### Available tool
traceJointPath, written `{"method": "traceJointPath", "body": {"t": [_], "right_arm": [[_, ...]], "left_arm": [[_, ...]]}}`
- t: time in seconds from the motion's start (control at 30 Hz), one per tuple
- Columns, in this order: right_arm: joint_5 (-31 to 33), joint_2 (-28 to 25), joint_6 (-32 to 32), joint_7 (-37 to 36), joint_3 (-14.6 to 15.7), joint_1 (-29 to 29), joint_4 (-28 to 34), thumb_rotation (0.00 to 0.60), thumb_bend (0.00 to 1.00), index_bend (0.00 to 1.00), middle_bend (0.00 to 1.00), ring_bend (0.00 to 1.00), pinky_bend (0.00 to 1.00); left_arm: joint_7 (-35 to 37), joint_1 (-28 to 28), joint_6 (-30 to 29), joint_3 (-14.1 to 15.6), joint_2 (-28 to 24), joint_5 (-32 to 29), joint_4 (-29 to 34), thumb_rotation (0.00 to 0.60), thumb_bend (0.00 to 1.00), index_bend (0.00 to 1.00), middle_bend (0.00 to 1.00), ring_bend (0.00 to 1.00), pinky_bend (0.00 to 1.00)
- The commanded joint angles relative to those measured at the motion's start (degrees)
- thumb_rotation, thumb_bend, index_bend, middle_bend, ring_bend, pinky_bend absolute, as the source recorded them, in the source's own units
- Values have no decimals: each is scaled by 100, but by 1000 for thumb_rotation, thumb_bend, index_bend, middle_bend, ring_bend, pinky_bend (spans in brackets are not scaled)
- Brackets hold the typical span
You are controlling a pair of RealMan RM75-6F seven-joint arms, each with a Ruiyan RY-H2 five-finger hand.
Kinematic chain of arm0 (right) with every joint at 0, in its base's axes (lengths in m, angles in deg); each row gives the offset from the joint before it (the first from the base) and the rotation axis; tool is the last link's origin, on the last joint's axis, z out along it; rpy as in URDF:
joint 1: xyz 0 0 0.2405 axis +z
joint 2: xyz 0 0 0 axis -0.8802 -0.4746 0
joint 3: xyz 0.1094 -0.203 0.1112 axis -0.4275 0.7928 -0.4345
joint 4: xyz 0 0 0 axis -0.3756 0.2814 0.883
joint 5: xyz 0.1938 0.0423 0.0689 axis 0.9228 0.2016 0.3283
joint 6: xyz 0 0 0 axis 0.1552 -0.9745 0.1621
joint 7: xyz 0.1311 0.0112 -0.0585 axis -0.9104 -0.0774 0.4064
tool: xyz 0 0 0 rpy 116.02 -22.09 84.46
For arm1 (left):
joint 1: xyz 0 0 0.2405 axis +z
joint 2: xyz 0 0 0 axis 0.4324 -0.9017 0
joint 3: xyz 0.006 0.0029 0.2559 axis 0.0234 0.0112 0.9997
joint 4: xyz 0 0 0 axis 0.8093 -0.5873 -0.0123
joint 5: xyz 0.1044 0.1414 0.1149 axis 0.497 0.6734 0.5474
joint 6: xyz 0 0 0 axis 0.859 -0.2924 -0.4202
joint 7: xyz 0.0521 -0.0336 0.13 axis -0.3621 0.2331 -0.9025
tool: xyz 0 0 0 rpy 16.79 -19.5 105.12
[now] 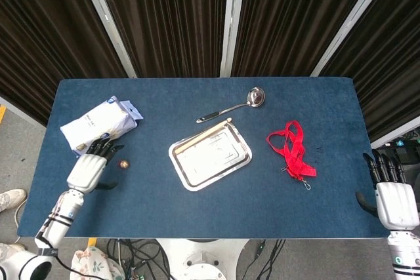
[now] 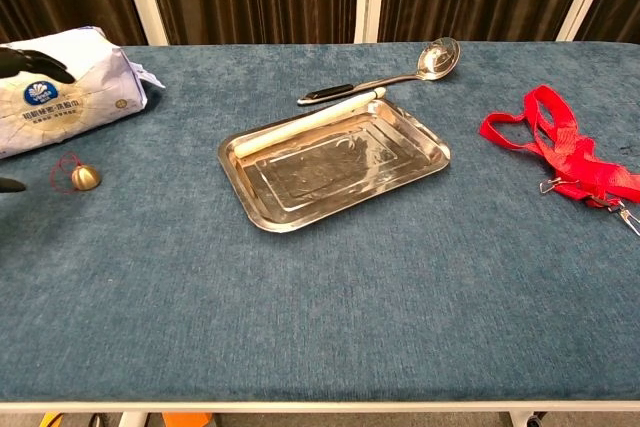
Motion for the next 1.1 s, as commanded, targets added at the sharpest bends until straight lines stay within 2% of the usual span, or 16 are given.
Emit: {"method": "traceJointPath", "body": {"t": [0.03, 0.4, 0.7, 1.1], "right_arm": [[-50, 0, 43, -49, -9, 1, -15, 600, 177, 0, 0, 0, 0], [-26, 9, 59, -105, -48, 2, -100, 600, 179, 0, 0, 0, 0], [47, 5, 18, -113, -48, -13, -138, 600, 181, 0, 0, 0, 0], [69, 46, -74, -136, -34, 16, -193, 600, 187, 0, 0, 0, 0]], "left_arm": [[-69, -171, 128, -50, 229, -81, -308, 600, 108, 159, 70, 0, 72], [90, -450, 434, -44, 582, -285, -833, 600, 160, 247, 113, 10, 113], [136, -581, 619, -10, 802, -463, -1173, 600, 195, 328, 211, 98, 229], [96, -593, 568, 4, 947, -634, -1359, 600, 239, 431, 331, 212, 346]]}}
